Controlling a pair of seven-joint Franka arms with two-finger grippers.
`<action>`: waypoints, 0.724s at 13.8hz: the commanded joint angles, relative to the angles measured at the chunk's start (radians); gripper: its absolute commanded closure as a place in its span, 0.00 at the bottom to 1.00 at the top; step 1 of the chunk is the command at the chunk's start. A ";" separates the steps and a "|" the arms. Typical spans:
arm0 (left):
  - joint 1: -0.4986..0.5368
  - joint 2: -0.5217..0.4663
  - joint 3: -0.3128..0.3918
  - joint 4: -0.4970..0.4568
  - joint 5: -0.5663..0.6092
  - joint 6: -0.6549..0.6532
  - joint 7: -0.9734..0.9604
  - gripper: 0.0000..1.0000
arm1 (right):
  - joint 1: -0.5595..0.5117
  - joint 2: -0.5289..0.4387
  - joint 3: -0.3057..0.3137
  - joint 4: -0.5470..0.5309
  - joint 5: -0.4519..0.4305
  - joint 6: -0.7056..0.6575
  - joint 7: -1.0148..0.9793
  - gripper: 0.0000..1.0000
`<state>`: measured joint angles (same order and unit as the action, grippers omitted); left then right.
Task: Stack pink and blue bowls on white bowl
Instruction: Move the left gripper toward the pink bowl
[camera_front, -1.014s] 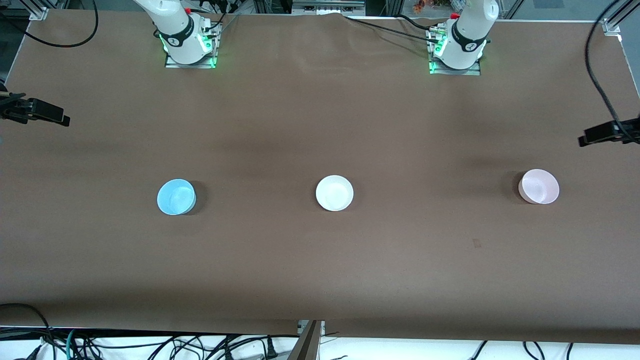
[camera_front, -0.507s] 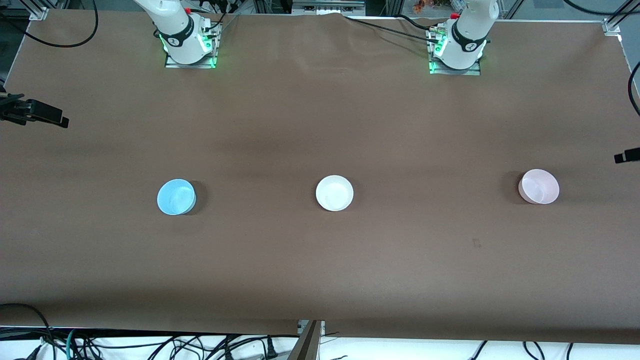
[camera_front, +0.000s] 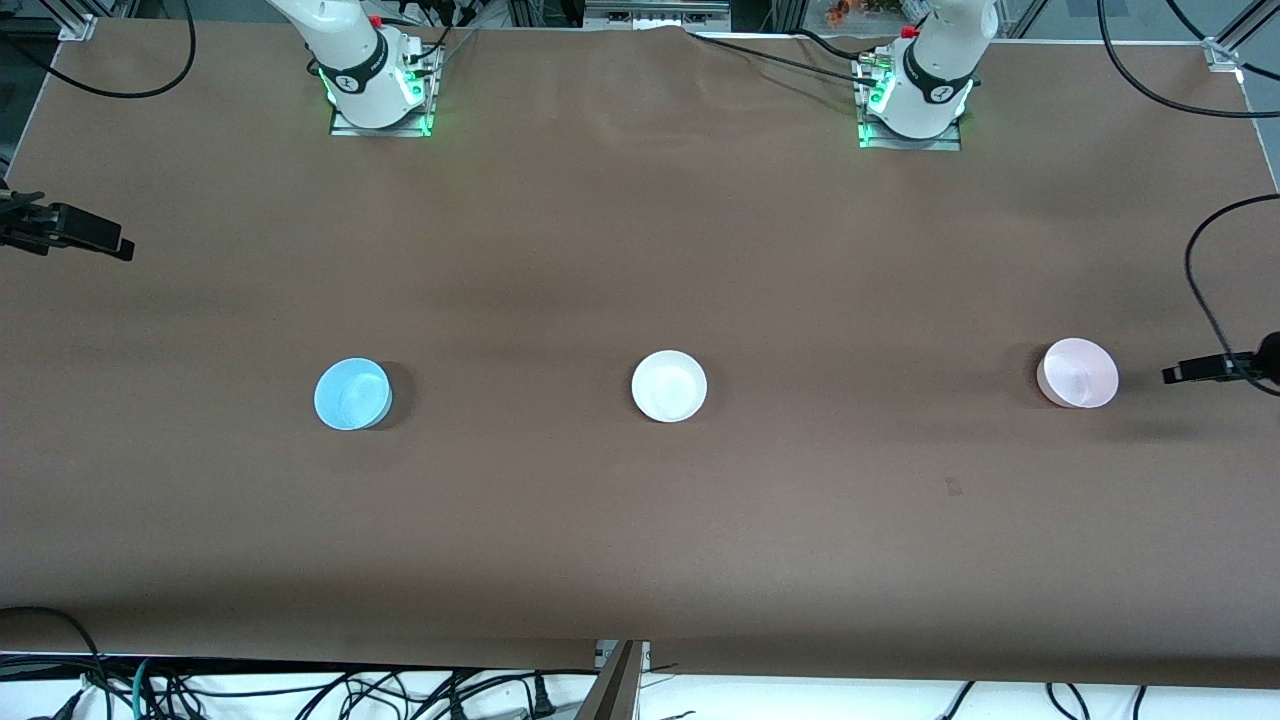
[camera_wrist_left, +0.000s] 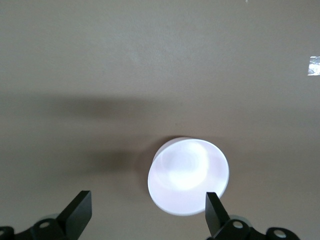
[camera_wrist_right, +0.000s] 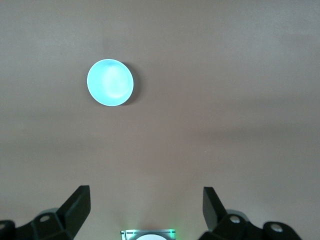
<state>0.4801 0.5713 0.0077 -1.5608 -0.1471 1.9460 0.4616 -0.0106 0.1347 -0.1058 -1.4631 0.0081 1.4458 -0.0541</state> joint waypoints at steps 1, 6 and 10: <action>0.038 -0.025 -0.011 -0.154 -0.083 0.144 0.130 0.00 | -0.006 0.011 0.003 0.030 -0.004 -0.008 -0.004 0.01; 0.037 -0.085 -0.009 -0.372 -0.118 0.359 0.159 0.00 | -0.008 0.011 0.002 0.030 -0.004 -0.008 -0.006 0.01; 0.035 -0.088 -0.008 -0.444 -0.163 0.435 0.181 0.14 | -0.008 0.013 0.002 0.030 -0.005 -0.008 -0.006 0.01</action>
<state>0.5136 0.5283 0.0011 -1.9453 -0.2714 2.3577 0.6028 -0.0112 0.1355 -0.1067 -1.4623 0.0081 1.4461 -0.0541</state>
